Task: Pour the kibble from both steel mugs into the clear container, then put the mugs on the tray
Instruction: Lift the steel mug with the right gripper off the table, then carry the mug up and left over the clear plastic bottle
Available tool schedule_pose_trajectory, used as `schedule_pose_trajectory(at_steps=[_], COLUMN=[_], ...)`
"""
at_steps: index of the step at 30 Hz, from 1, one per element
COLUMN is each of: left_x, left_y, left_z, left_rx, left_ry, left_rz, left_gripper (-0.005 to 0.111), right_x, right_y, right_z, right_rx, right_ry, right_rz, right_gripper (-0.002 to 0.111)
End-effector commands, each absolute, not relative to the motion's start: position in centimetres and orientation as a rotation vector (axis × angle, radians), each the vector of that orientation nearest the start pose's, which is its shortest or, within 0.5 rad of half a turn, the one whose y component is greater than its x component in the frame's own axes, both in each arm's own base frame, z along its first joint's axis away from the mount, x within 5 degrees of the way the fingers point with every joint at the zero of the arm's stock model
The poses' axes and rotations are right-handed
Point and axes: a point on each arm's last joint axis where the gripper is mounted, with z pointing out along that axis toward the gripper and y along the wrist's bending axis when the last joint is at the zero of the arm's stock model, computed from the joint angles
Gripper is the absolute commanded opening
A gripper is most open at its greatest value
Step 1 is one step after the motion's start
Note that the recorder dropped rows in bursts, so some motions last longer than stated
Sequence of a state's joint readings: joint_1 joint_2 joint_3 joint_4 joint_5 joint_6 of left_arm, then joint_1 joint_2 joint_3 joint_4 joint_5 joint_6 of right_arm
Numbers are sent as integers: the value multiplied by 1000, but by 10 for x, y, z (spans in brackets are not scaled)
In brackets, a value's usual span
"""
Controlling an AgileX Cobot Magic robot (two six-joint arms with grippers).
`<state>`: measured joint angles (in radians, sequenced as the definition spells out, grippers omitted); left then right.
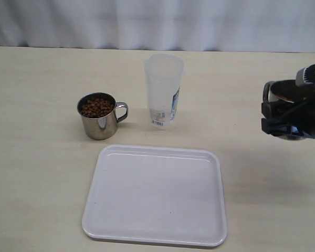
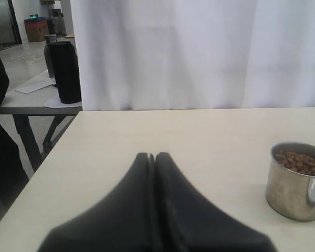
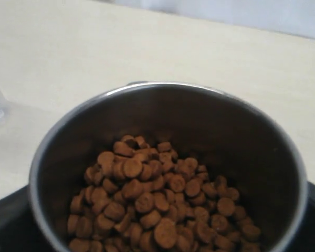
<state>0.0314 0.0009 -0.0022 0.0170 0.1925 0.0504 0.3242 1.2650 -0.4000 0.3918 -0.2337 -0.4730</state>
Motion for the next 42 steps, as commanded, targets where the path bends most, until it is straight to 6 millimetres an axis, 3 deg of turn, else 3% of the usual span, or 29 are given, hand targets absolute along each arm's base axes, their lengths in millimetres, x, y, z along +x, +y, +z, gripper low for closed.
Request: schedule_pose_trajectory(at_steps=[1,10,16,17,19,21,28,42], left_x=[56,56,56,56,56,56,56,56], left_y=[1,1,1,1,1,1,1,1], left_z=[196,196,196,196,196,196,196,197], left_rx=[31,31,31,31,31,31,31,31], left_ry=[1673,1673,1673,1673,1673,1673,1670,1665], left_rz=[65,65,65,65,65,65,65,65], left_gripper=[0,0,0,0,0,0,0,0], right_x=[211,207,213,213,216,215,212,226], right_y=[62,62,34,31,27,30,71,107], right_z=[195,191,201,202,207,209,227,271], right_rx=[-411,-441,-306,-363,-309,-301,-449,-629], right_ry=[2134,2090,2131,2153,2206,2207,2054,1877], right_rz=[30,51,190,159,101,16,-187,-89], right_gripper=[5,5,5,5,5,5,5,5])
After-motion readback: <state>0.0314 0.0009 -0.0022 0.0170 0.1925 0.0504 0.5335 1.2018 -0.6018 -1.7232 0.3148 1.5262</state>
